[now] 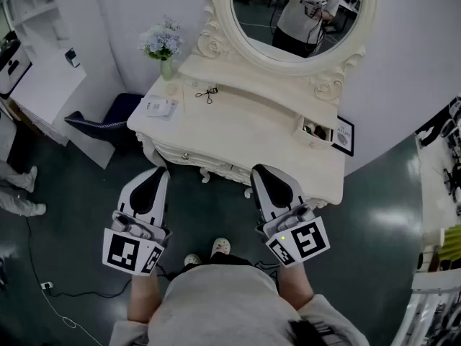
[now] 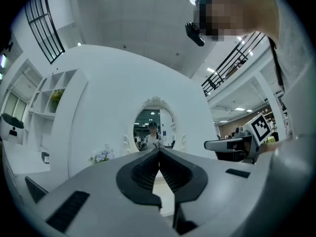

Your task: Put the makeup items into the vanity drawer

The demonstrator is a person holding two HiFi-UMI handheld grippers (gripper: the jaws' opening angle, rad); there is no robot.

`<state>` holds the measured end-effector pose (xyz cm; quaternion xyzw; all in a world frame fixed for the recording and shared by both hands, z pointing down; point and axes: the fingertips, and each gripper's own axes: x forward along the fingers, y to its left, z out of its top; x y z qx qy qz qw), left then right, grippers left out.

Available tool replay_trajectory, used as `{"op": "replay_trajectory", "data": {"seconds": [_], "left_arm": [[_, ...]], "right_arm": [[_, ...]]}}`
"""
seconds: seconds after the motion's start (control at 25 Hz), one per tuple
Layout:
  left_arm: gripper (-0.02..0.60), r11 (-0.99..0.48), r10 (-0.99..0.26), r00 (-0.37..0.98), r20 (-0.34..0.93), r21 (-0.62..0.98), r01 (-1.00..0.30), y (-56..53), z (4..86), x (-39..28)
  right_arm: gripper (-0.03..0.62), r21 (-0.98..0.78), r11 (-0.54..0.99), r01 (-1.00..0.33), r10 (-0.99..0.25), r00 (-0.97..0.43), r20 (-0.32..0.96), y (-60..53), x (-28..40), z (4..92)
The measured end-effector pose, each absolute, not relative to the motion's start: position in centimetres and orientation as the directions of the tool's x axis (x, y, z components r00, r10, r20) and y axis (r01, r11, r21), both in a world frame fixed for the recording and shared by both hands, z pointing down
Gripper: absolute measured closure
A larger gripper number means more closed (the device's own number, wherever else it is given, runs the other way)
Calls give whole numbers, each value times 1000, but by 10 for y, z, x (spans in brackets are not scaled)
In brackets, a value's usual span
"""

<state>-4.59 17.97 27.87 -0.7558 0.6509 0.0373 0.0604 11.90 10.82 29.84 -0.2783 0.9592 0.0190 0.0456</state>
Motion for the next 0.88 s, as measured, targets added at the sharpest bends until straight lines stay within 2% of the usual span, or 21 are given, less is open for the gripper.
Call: {"op": "replay_trajectory", "data": {"seconds": [0.56,0.88], "left_arm": [[566,-146,-977,151,-151,-45,-988,151,276,-36],[567,-106,-980,113,-166,-53,-993,143,275,-36]], "right_arm": [[567,3,835,-550,-546,-830,-113,76,129,298],[567,1,864,-504,-500,-858,-117,62,122,301]]}}
